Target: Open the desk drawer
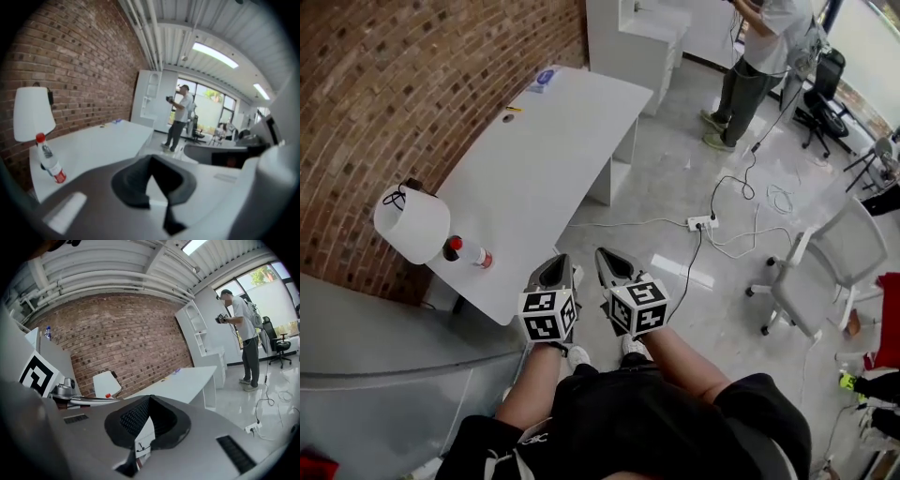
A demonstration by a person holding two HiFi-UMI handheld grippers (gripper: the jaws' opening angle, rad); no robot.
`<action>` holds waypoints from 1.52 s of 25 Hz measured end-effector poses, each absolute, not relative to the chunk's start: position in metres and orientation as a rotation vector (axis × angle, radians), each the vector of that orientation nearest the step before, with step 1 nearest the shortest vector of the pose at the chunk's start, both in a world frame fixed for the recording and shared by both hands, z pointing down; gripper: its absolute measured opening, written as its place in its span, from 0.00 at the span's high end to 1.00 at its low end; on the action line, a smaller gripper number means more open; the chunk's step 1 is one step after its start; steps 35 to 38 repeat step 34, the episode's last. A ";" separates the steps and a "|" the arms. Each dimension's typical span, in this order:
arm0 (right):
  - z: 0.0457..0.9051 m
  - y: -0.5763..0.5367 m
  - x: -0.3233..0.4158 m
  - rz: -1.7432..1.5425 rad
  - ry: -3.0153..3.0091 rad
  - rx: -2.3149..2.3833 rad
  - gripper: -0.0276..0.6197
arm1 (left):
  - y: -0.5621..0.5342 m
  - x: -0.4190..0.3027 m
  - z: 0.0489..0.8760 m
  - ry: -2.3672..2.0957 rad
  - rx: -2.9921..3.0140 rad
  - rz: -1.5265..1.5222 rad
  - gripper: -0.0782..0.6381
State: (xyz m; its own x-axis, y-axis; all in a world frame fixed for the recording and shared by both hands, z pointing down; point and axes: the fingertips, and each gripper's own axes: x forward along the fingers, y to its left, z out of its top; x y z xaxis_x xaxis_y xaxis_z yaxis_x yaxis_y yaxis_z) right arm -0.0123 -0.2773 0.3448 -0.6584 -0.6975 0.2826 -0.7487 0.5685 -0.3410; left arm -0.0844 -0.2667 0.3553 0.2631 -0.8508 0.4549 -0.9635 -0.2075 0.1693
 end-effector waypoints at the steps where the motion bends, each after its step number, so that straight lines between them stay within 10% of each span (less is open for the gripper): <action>1: 0.334 -0.277 -0.013 0.652 -2.697 1.238 0.96 | -0.267 -0.085 0.345 -1.648 2.142 0.362 0.89; 38: 0.277 -0.299 -0.006 0.531 -2.779 1.177 0.96 | -0.285 -0.098 0.295 -1.793 2.146 0.328 0.89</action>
